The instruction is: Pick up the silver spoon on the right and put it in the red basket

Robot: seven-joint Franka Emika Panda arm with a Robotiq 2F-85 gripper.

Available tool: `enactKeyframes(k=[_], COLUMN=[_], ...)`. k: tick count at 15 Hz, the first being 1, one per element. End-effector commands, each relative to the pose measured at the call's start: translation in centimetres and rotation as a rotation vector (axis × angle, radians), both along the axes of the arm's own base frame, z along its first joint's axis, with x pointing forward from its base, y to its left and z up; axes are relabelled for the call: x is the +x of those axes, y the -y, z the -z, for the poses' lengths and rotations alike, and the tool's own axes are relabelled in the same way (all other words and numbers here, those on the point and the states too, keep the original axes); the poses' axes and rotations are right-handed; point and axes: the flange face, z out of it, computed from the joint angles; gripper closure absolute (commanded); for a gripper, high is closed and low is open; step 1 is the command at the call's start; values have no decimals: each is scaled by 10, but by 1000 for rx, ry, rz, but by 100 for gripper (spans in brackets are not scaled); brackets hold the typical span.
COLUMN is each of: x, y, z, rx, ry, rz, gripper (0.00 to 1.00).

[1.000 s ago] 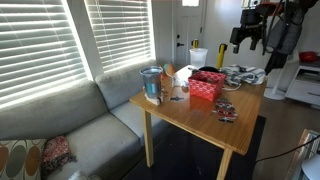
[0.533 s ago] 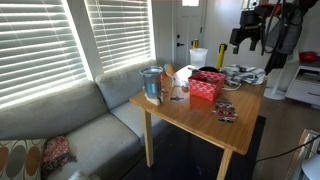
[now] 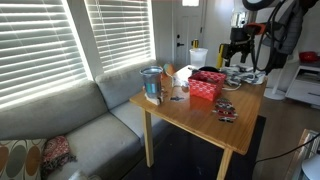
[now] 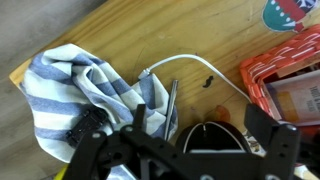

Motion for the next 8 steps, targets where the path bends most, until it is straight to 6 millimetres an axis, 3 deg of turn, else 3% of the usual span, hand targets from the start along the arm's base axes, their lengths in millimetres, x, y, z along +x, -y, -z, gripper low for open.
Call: enactKeyframes(k=[1,3,8], x=[9,16,23], y=[6,10,11], z=[22,33,57], rx=[9,25,22], ry=[49,69,69], rz=[4,9,25], gripper=[0,4,41])
